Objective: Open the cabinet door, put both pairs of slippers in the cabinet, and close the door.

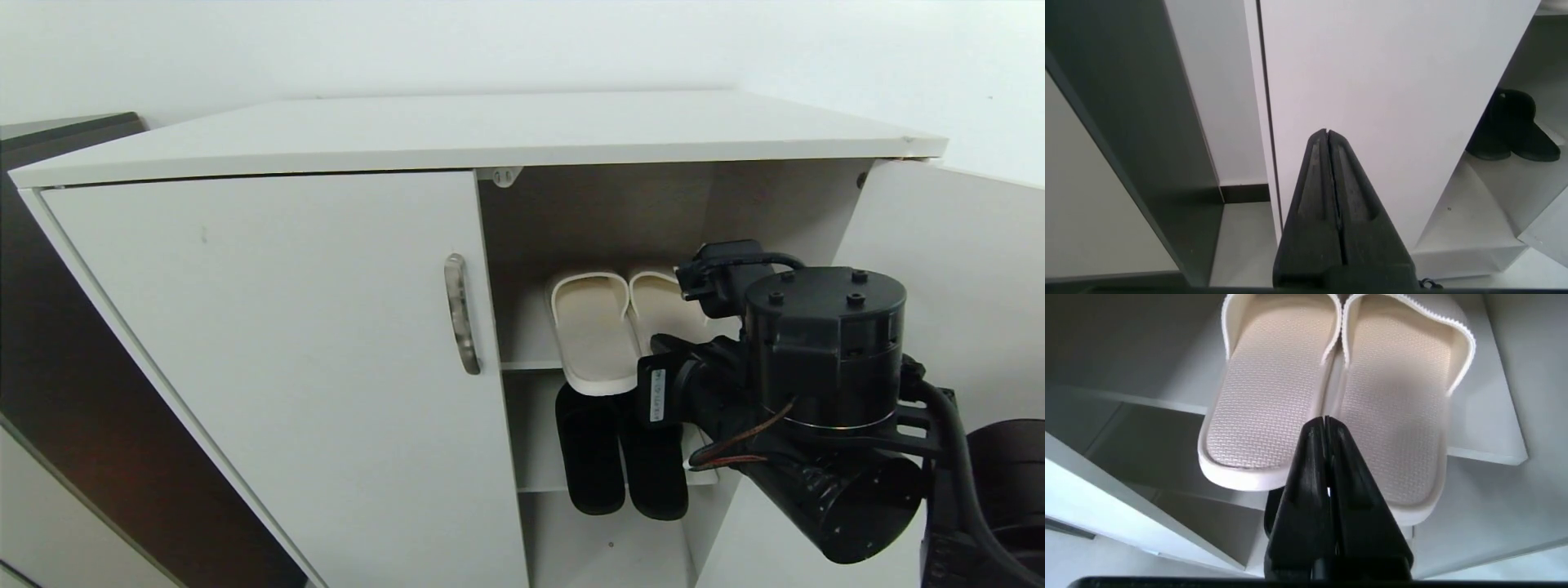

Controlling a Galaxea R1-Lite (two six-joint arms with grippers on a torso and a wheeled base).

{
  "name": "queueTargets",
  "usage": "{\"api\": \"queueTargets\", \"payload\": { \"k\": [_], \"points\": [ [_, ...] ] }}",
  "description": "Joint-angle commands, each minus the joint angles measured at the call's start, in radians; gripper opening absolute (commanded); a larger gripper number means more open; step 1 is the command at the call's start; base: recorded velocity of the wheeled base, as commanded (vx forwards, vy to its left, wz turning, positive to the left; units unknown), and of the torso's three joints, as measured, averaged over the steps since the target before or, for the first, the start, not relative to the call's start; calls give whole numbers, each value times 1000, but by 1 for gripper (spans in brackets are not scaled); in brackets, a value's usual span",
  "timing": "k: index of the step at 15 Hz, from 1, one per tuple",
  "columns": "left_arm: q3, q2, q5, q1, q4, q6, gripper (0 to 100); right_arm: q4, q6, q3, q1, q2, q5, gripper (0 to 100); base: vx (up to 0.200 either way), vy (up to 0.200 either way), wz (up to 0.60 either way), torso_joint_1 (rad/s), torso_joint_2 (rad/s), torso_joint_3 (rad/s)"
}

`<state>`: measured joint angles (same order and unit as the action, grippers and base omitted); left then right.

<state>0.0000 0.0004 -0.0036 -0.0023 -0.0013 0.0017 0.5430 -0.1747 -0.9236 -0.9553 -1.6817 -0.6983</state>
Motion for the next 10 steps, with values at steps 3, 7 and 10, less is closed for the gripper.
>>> {"api": "queueTargets", "payload": {
  "k": [3, 7, 10],
  "points": [
    [0, 1, -1, -1, 0, 0, 0, 0, 0, 0, -2, 0, -1, 0, -200, 0, 0, 2, 2, -2],
    [0, 1, -1, -1, 0, 0, 0, 0, 0, 2, -2, -3, -1, 0, -200, 0, 0, 5, 5, 2],
    [0, 1, -1, -1, 0, -2, 0, -1, 0, 5, -2, -4, 0, 0, -200, 0, 0, 5, 2, -1]
  ]
}}
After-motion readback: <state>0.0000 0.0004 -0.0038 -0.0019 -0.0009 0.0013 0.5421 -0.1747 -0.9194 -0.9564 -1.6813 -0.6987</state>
